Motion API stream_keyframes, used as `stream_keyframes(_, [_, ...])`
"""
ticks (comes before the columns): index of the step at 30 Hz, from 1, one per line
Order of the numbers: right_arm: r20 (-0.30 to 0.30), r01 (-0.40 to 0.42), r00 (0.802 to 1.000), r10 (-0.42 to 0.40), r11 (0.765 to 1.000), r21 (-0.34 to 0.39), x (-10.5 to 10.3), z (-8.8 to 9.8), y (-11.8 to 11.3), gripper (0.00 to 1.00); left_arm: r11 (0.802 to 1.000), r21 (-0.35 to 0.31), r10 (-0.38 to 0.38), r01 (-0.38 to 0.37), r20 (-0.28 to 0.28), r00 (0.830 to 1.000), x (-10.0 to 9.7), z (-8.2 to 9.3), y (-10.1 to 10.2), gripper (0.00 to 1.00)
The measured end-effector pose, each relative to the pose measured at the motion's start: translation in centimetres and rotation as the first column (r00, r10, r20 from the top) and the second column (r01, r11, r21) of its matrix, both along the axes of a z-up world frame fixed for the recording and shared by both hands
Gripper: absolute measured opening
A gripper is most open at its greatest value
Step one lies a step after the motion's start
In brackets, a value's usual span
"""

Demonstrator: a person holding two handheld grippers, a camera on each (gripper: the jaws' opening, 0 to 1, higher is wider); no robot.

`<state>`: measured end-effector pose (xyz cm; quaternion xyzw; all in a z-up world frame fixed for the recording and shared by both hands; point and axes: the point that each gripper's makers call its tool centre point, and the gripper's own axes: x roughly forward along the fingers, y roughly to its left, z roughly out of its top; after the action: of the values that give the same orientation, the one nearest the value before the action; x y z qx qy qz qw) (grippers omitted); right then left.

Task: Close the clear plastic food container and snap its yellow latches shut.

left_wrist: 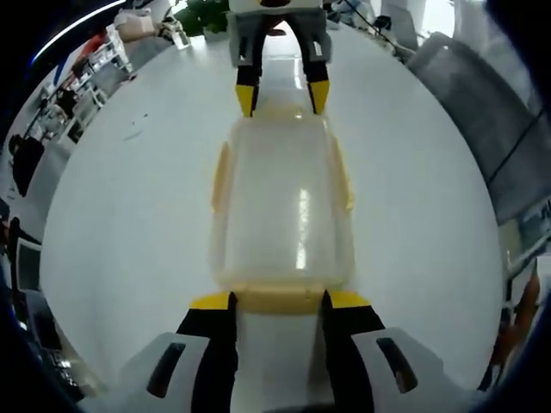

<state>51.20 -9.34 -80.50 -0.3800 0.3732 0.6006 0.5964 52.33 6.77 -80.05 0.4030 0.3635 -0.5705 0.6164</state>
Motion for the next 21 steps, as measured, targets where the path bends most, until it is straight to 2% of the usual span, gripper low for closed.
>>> stream_keyframes(7, [-0.003,-0.008,1.000,0.008,1.000,-0.024,0.01,-0.09,0.00,0.43,1.000,0.017,-0.004,0.004,-0.009,1.000,-0.11,0.03,-0.13,0.38])
stream_keyframes(12, [-0.006,-0.011,1.000,0.010,0.998,-0.055,0.08,-0.13,0.05,0.43,1.000,-0.003,-0.012,0.012,-0.023,1.000,-0.09,-0.01,-0.08,0.39])
stream_keyframes(19, [-0.007,-0.007,1.000,0.006,0.999,-0.032,0.06,-0.14,-0.18,0.43,1.000,0.003,-0.017,0.017,-0.027,1.000,-0.16,0.05,-0.25,0.39])
stream_keyframes(21, [-0.005,-0.020,1.000,0.020,0.998,-0.051,0.18,-0.11,-0.20,0.41,1.000,0.008,-0.020,0.021,-0.030,0.999,-0.12,-0.01,-0.19,0.39])
